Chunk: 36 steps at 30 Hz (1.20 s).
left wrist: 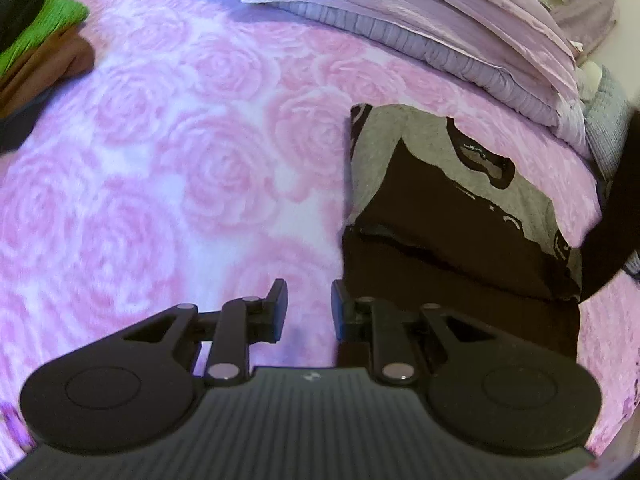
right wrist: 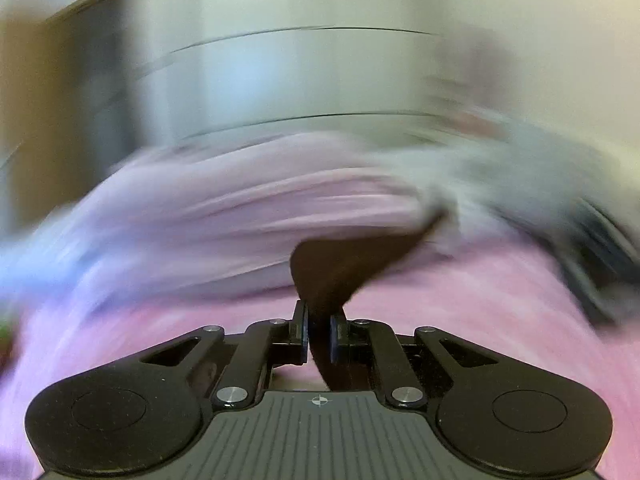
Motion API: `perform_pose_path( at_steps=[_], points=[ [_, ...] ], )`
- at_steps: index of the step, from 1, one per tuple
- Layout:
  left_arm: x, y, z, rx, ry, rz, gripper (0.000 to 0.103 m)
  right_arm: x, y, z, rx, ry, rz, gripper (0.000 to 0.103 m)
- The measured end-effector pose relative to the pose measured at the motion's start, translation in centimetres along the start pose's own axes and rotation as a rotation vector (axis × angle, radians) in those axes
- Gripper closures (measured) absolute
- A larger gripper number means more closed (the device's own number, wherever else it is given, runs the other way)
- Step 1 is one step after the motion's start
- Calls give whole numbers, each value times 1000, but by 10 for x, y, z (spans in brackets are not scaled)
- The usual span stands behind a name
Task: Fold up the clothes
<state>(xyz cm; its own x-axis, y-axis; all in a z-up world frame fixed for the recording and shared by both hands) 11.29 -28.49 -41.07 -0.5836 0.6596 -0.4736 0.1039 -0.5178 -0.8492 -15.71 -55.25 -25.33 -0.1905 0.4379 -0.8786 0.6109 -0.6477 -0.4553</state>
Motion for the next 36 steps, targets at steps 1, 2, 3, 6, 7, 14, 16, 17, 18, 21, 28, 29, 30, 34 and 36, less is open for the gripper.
perform_pose_path(
  at_steps=[1, 2, 3, 6, 7, 14, 16, 17, 18, 21, 28, 29, 30, 34, 36],
  points=[
    [3, 0, -1, 5, -9, -3, 85, 18, 6, -35, -68, -128, -54, 86],
    [6, 2, -1, 9, -18, -10, 85, 42, 12, -66, -103, -261, -109, 73],
    [8, 3, -2, 14, -24, -15, 85, 67, 19, -86, -101, -369, -165, 49],
    [15, 6, -1, 36, -31, -34, 85, 144, 36, -106, -73, -628, -345, 33],
    [17, 7, 0, 50, -30, -36, 85, 163, 39, -101, -51, -678, -391, 33],
    [-7, 28, 11, 111, -35, -16, 81, 181, 36, 2, 96, -517, -505, 33],
    [-27, 38, 15, 109, -28, 10, 75, 172, 33, 21, 144, -484, -487, 34],
    [-38, 44, 17, 112, -26, 27, 74, 166, 35, 33, 162, -466, -478, 35],
    [-46, 49, 19, 112, -25, 37, 72, 162, 34, 41, 175, -458, -472, 37],
    [-66, 64, 21, 115, -36, 41, 70, 155, 39, 54, 180, -463, -469, 49],
    [-84, 81, 16, 132, -145, 50, 58, 161, 53, 57, 143, -559, -465, 95],
    [-85, 84, 17, 142, -155, 50, 58, 160, 52, 59, 137, -533, -467, 95],
    [-86, 87, 18, 153, -160, 43, 62, 158, 52, 60, 128, -512, -473, 95],
    [-86, 94, 28, 171, -138, 35, 101, 160, 48, 58, 125, -516, -481, 95],
    [-84, 84, 30, 166, -108, 67, 101, 158, 45, 59, 124, -520, -477, 95]
  ],
)
Point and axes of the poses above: each gripper's, at about its wrist camera, not at the fingertips, and y roughly the way its jaws point, z to its right, x to its underside, the point moved 6 cm from there along y, roughly the way its jaws point, and after that the axes turned 8 degrees about y, right-handed, at the moved point
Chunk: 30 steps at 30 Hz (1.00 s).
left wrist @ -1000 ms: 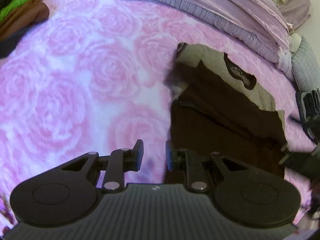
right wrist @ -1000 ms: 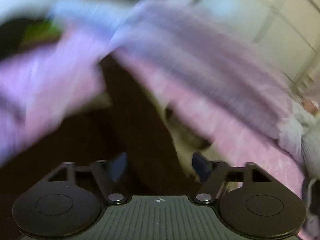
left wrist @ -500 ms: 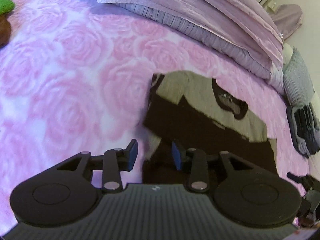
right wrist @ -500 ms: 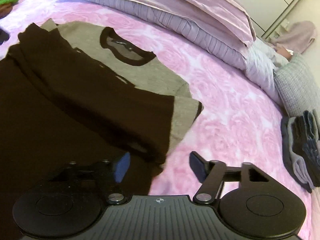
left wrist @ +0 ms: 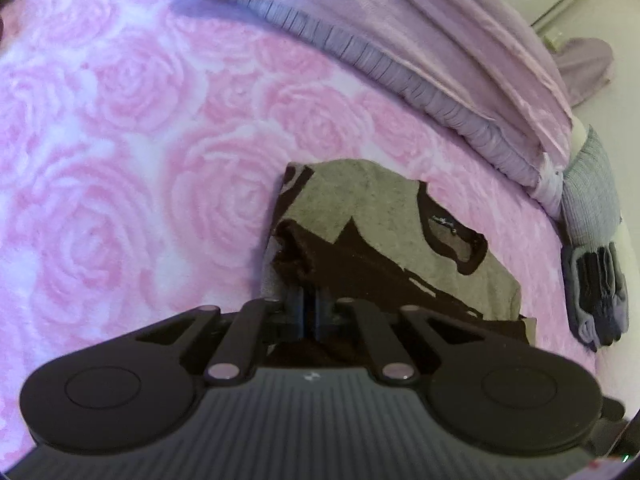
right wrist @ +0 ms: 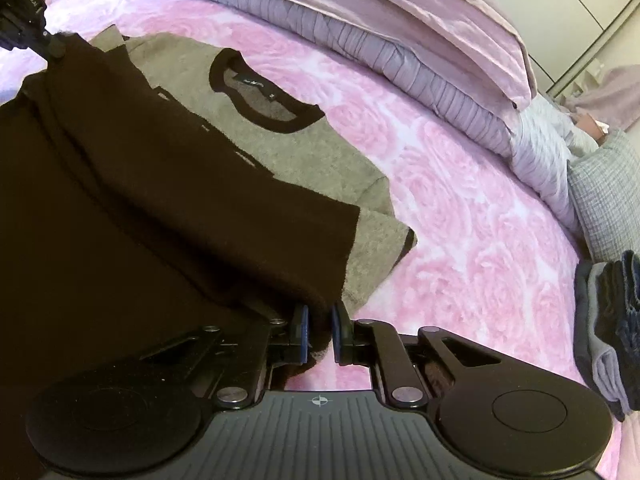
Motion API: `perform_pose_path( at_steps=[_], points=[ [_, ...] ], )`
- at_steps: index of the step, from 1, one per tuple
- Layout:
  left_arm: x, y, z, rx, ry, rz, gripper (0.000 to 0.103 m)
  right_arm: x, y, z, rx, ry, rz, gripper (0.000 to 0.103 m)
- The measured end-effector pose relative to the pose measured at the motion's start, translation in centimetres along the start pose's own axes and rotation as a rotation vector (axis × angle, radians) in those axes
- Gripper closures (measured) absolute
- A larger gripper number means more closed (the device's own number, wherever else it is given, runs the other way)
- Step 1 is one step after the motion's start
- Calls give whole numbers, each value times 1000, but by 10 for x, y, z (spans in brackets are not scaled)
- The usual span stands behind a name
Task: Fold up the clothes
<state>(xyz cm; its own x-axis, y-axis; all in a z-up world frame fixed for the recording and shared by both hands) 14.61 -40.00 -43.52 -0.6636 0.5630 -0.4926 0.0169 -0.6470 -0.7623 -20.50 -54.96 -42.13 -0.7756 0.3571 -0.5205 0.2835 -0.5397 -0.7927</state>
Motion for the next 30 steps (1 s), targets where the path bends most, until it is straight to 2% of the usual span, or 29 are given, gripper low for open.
perform_pose_path(
  at_steps=[3, 6, 8, 9, 10, 12, 14, 16, 18, 20, 22, 23, 25, 26, 28, 30],
  points=[
    [11, -12, 1, -26, 59, 9, 101, 4, -1, 7, -11, 26, -8, 95],
    [30, -4, -3, -71, 102, -46, 100, 13, 10, 5, -39, 28, -65, 95],
    [31, -1, -4, -96, 121, -52, 93, 20, 18, 0, -34, 7, -121, 95],
    [29, -2, -3, -116, 139, -49, 85, 20, 18, -1, -18, -10, -130, 90],
    [26, -6, -1, -137, 167, -37, 84, 19, 16, -1, -8, -16, -135, 86],
    [19, -19, 6, -184, 244, 0, 84, 17, 8, 4, 1, 2, -152, 67],
    [13, -34, 15, -205, 317, 49, 84, 14, -7, 10, -18, 52, -144, 66],
    [11, -44, 27, -186, 386, 85, 84, 5, -25, 17, -80, 155, -88, 66],
    [13, -35, 42, -123, 457, 75, 84, -6, -32, 22, -166, 277, -21, 66],
    [19, -9, 52, -76, 514, 23, 84, -19, -23, 24, -200, 376, 23, 66],
    [24, 19, 49, -93, 527, -39, 85, -25, -1, 24, -219, 447, 23, 66],
    [26, 31, 44, -110, 529, -61, 85, -22, 18, 24, -226, 488, -20, 66],
    [22, 36, 43, -124, 541, -42, 86, -13, 43, 23, -226, 534, -98, 66],
    [18, 34, 45, -129, 539, -54, 86, -14, 42, 26, -224, 566, -72, 66],
    [16, 20, 48, -115, 521, -55, 86, -20, 29, 31, -191, 614, -77, 66],
    [22, 5, 55, -117, 532, -68, 84, -21, -2, 29, -150, 624, -37, 66]
  ],
)
Point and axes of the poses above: each gripper's, at about its wrist camera, not at the fingertips, and y roughly the way its jaws point, z to its right, x to its underside, the point moved 6 cm from there along y, roughly the way its jaws point, and after that the axes turned 8 degrees about y, right-handed, at the moved point
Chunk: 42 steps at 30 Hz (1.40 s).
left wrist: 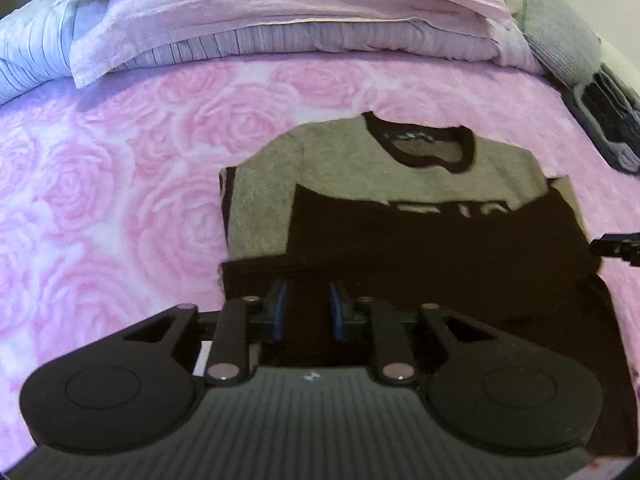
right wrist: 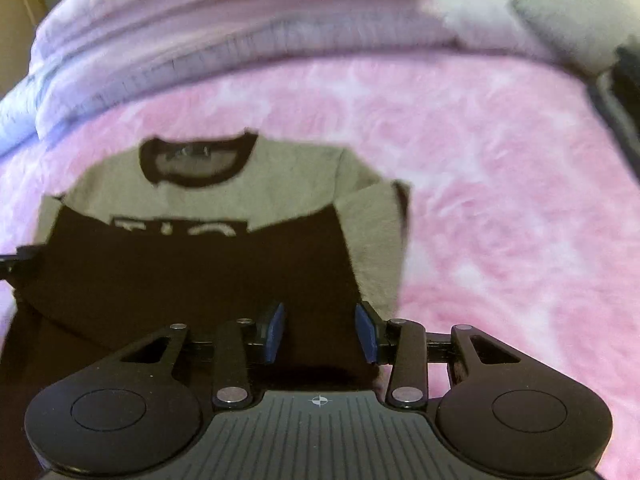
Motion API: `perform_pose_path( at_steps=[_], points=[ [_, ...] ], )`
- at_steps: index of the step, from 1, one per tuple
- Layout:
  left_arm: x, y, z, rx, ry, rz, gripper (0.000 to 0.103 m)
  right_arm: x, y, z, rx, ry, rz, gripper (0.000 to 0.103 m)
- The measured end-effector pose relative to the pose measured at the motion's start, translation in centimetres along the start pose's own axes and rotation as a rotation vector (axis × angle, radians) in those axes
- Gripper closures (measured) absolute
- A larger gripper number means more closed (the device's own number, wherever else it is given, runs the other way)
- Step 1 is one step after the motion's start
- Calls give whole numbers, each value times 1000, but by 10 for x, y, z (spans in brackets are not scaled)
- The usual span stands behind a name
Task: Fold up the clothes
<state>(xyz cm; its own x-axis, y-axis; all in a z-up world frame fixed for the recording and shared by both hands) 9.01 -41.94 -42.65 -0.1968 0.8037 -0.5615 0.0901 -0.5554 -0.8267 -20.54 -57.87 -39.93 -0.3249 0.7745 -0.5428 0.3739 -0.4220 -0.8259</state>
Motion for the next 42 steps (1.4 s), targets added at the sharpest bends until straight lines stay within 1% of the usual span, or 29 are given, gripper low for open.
perform_pose_path(
  at_steps=[2, 4, 6, 7, 8, 9, 10, 11, 12, 13, 14, 16, 18, 20, 21, 22, 23, 25, 26, 27, 29, 30, 31, 34, 36, 40, 42],
  points=[
    [14, -16, 14, 10, 25, -32, 84, 14, -27, -7, 6, -1, 13, 66],
    [35, -30, 30, 47, 33, -53, 83, 37, -42, -10, 14, 2, -12, 66],
    [65, -41, 49, 78, 56, -95, 83, 72, -55, -12, 16, -2, -61, 66],
    [82, -45, 57, 88, 67, -119, 83, 89, -54, -14, 18, -6, -95, 66],
    [103, -48, 66, 97, 76, -157, 83, 112, -54, -14, 26, -10, -148, 66],
    [122, -51, 72, 95, 81, -195, 83, 132, -53, -13, 40, -24, -193, 66],
    [138, -57, 76, 74, 89, -210, 83, 154, -56, -12, 66, -48, -220, 66],
    [154, -69, 80, 39, 97, -199, 83, 169, -68, -12, 75, -73, -177, 66],
    [165, -76, 82, 25, 89, -218, 82, 182, -79, -11, 86, -86, -157, 65],
    [178, -86, 83, 14, 49, -245, 82, 197, -87, -9, 99, -85, -178, 65],
    [188, -94, 84, 11, 15, -266, 82, 210, -97, -6, 104, -72, -187, 65],
    [208, -108, 88, -1, -24, -331, 81, 231, -114, -1, 95, -49, -233, 64],
    [216, -119, 94, -13, -22, -366, 80, 244, -128, 2, 84, -36, -288, 64],
    [218, -130, 99, -21, -38, -415, 80, 248, -135, 3, 80, -39, -360, 64],
    [215, -137, 101, -31, -50, -426, 80, 248, -137, 4, 83, -35, -425, 64],
    [209, -146, 104, -43, -58, -427, 80, 246, -139, 4, 79, -21, -463, 64],
    [202, -154, 106, -49, -60, -416, 79, 239, -145, 3, 63, -3, -460, 64],
    [182, -174, 111, -66, -55, -379, 71, 214, -164, -3, 13, 18, -399, 61],
    [173, -183, 114, -77, -48, -361, 70, 199, -175, -8, -11, 21, -367, 52],
    [164, -192, 116, -90, -38, -347, 68, 186, -185, -12, -27, 24, -339, 40],
    [145, -213, 121, -128, -21, -320, 62, 160, -208, -21, -63, 28, -283, 32],
    [136, -224, 123, -143, -21, -302, 55, 151, -218, -24, -79, 26, -266, 30],
    [130, -235, 125, -153, -25, -283, 50, 146, -231, -28, -92, 22, -247, 30],
    [115, -262, 131, -171, -28, -242, 47, 132, -261, -35, -114, -5, -207, 28],
    [114, -275, 134, -176, -33, -232, 47, 131, -276, -38, -127, -25, -205, 28],
    [106, -290, 143, -180, -30, -227, 46, 140, -296, -32, -126, -54, -222, 28],
    [114, -302, 147, -181, -30, -227, 46, 149, -302, -27, -119, -60, -239, 28]
  ],
)
Point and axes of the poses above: each gripper's, at about its wrist camera, not at the fingertips, and y roughly the way its jaws point, z to its right, x to its underside, the point moved 6 cm from there along y, roughly the way its jaws point, and after that the axes turned 8 degrees about y, right-handed, at the moved point
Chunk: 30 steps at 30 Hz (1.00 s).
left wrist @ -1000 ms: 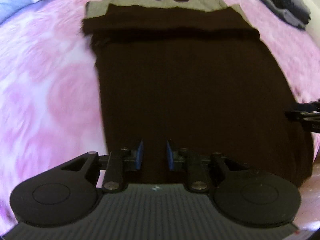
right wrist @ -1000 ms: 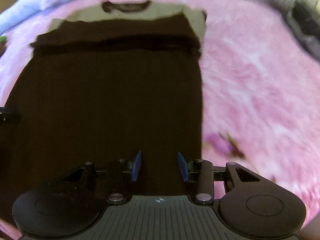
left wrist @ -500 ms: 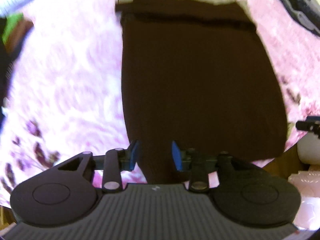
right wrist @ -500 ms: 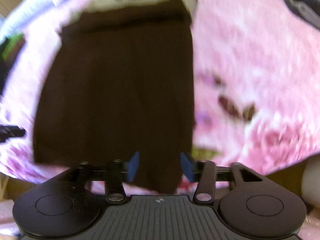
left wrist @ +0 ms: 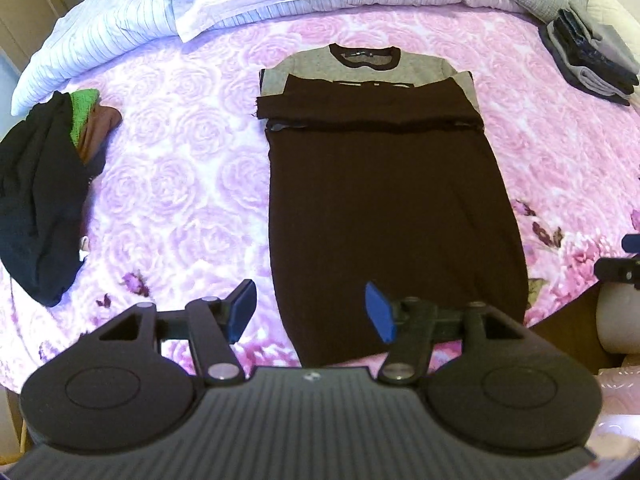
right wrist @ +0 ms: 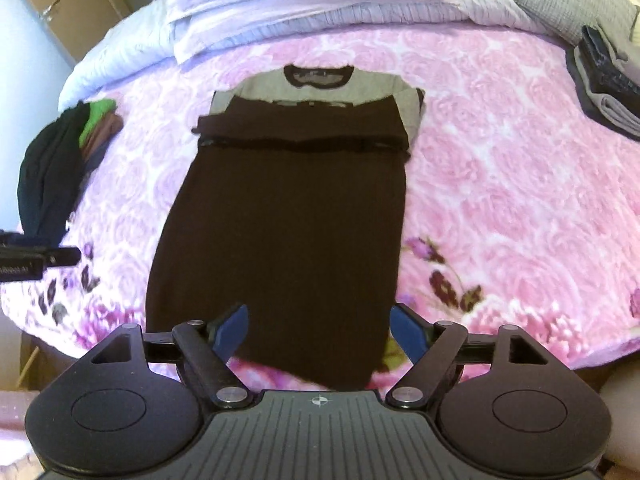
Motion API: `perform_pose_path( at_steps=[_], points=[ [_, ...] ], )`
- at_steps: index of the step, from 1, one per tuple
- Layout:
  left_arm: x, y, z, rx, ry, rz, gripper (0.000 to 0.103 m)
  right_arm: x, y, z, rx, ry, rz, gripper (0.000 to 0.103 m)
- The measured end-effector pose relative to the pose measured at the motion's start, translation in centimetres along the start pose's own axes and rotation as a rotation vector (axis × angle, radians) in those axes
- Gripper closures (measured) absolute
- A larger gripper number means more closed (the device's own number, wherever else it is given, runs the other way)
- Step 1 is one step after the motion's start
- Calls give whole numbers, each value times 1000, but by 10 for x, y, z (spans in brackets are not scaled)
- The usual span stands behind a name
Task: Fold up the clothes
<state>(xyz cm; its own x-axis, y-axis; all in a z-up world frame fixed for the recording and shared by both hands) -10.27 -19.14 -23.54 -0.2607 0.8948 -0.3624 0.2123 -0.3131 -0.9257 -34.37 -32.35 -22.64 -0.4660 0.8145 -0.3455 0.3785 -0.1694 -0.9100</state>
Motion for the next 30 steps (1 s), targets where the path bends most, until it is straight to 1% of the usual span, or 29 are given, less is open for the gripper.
perform_pose_path(
  at_steps=[4, 7, 16, 18, 20, 24, 27, 28, 30],
  points=[
    [1, -8, 5, 11, 11, -8, 46, 10, -5, 0, 5, -6, -30, 28],
    [6, -8, 7, 9, 17, -17, 46, 13, -7, 0, 2, -2, -35, 28],
    [0, -4, 11, 16, 43, -6, 46, 12, -12, 0, 2, -1, -19, 28],
    [1, -1, 11, 24, 44, -6, 46, 12, -11, 2, 1, 3, -19, 28],
    [5, 5, 9, 49, 38, 1, 46, 13, -8, 4, 0, 9, -19, 28],
    [20, 36, -6, 106, 16, 28, 45, 15, 11, 20, -22, 46, 1, 28],
    [41, 77, -26, 178, -65, 8, 46, 21, 36, 37, -46, 80, -3, 28],
    [49, 94, -32, 213, -99, 2, 47, 24, 47, 43, -58, 90, -13, 28],
    [64, 124, -42, 260, -146, -20, 50, 33, 70, 53, -80, 103, -41, 28]
  ],
)
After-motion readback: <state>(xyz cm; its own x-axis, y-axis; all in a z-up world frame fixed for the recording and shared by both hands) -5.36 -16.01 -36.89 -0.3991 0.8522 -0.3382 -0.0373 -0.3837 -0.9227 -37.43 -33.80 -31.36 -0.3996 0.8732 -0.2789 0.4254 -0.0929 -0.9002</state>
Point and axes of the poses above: each gripper's, at about its wrist camera, not at the fingertips, and y roughly the way its jaws point, z to its right, x to its underside, the point moved 6 cm from there along y, roughly the way its jaws point, and after that the axes turned 8 degrees about y, right-handed, at the moved point
